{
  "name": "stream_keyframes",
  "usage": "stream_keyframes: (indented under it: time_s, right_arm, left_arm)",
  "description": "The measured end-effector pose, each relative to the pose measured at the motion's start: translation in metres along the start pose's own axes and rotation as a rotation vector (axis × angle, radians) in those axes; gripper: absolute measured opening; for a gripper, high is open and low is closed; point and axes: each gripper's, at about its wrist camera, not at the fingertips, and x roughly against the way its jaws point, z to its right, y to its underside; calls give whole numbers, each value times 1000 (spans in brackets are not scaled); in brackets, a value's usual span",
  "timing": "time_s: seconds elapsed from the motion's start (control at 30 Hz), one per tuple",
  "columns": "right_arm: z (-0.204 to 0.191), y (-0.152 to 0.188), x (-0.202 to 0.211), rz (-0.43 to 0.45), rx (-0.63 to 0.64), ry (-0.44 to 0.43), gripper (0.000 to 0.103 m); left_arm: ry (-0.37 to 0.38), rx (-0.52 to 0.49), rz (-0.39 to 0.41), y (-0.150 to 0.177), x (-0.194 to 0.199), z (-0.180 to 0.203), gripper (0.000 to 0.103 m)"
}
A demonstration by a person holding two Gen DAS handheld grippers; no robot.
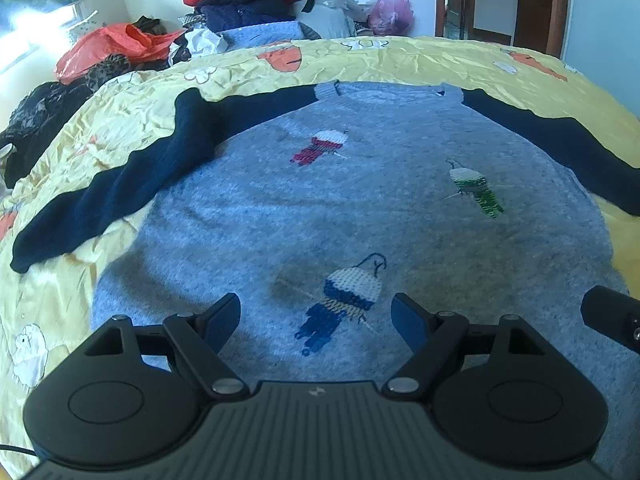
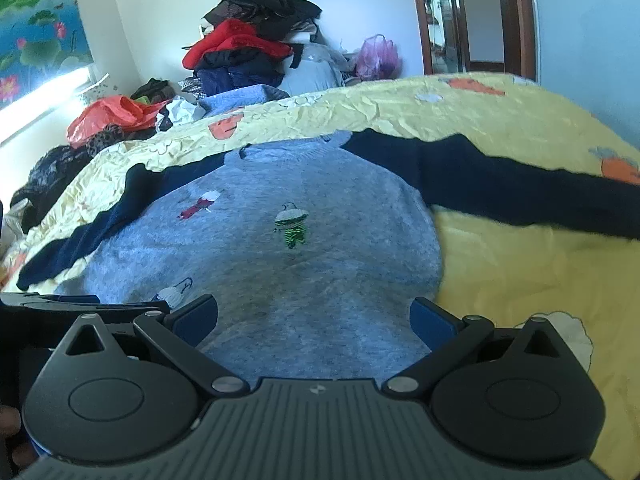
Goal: Fold small clothes
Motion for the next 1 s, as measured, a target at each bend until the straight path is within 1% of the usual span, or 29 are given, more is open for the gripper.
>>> stream_keyframes:
  time_s: [0.1,0.2,0.27,0.3,0.4,0.47,0.53,0.63,0.73,0.77,0.8,0.87,0.9,1.0]
  right_arm:
    - [12,-1,-1,-5,-48,-13,103]
    - [24,-2,-3,-8,-84,-44,103]
    - [31,-2,-4,2,-100,-38,103]
    - [36,-2,-3,11,-103,-23,102]
    - [57,-8,-2,50,-117,68,102]
    - [82,-12,0,85,-155,136,100]
    - [112,-17,1,102,-226,193,98]
    - [165,-20,2,124,-373,251,91]
    - [213,-19,-1,148,-528,285,87]
    - [225,-19,-1,169,-561,296,83]
    - [232,-19,-2,193,-574,312,82]
    - [244,-22,-5,218,-589,377,83]
    - [252,-23,-6,242,-599,394,83]
    - [271,-25,-14,305,-663,416,82]
  left_arm:
    - [1,-12,0,-4,-2,7,83]
    - [9,-26,2,-8,-2,16,83]
    - [25,-40,12,-11,-2,23,83]
    - [31,-46,19,-13,-1,26,83]
    - [53,-70,41,-17,2,38,83]
    - [73,-85,37,-19,1,45,83]
    - [94,-98,25,-20,-2,50,83]
    - [100,-109,10,-19,-7,54,83]
    - [106,-110,-7,-18,-11,55,83]
    - [107,-111,-10,-18,-12,55,83]
    - [108,-110,-14,-18,-13,55,83]
    - [113,-105,-19,-19,-13,53,83]
    - [116,-102,-20,-19,-13,53,83]
    - [116,-96,-21,-21,-12,51,83]
